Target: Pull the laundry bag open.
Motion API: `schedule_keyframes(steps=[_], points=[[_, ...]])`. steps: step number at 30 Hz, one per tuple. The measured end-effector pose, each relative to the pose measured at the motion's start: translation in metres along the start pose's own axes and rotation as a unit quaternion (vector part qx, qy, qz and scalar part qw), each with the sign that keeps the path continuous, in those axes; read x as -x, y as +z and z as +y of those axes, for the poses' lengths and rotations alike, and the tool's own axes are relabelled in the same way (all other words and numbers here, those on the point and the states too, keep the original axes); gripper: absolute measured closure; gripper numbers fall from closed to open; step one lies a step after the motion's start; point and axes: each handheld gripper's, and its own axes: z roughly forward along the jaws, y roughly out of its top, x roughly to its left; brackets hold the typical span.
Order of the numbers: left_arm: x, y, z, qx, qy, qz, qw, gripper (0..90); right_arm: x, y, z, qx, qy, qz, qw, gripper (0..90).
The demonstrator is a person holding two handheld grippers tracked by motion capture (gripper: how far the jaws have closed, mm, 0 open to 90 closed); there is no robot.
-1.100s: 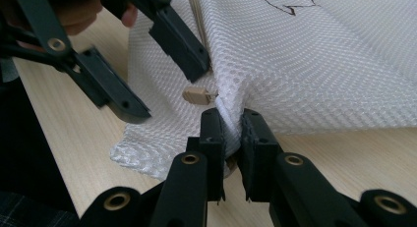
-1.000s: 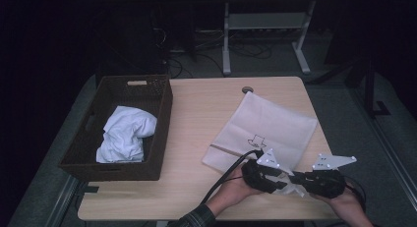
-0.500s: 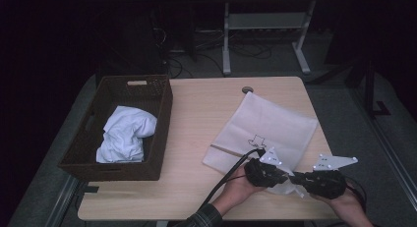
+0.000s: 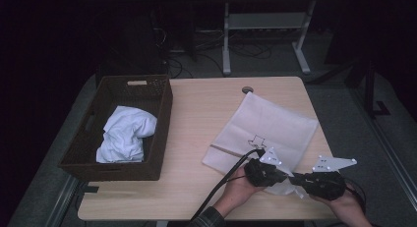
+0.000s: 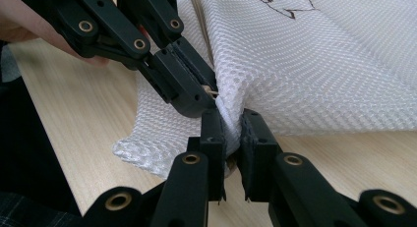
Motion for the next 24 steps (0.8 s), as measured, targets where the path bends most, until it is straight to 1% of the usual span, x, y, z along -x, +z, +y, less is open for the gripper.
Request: schedule_keyframes(steps=[6,10,13,20,24], points=[[-0.0001,-0.0018,-0.0004,-0.001,-0.012,-0.002,0.9999,87.2,-0.0016,0.0000,0.0002,0.000,-0.005,-0.001,1.0000,81.3],[0.0004,-0.0014,-0.0003,-0.005,-0.014,0.005,0.9999,87.2,-0.0026,0.0007,0.0004,-0.002,-0.009,-0.006,0.9999,81.5],[0.0002,-0.0017,-0.0001,-0.004,-0.018,0.005,0.9998,87.2,-0.0032,0.0010,0.0008,-0.004,-0.014,-0.010,0.9998,81.6],[-0.0007,-0.0023,0.0003,-0.008,-0.021,0.009,0.9997,87.3,-0.0038,0.0004,0.0015,-0.003,-0.014,-0.013,0.9998,82.2],[-0.0010,-0.0023,0.0005,-0.009,-0.028,0.008,0.9995,87.3,-0.0041,0.0007,0.0017,-0.004,-0.018,-0.014,0.9997,82.9]])
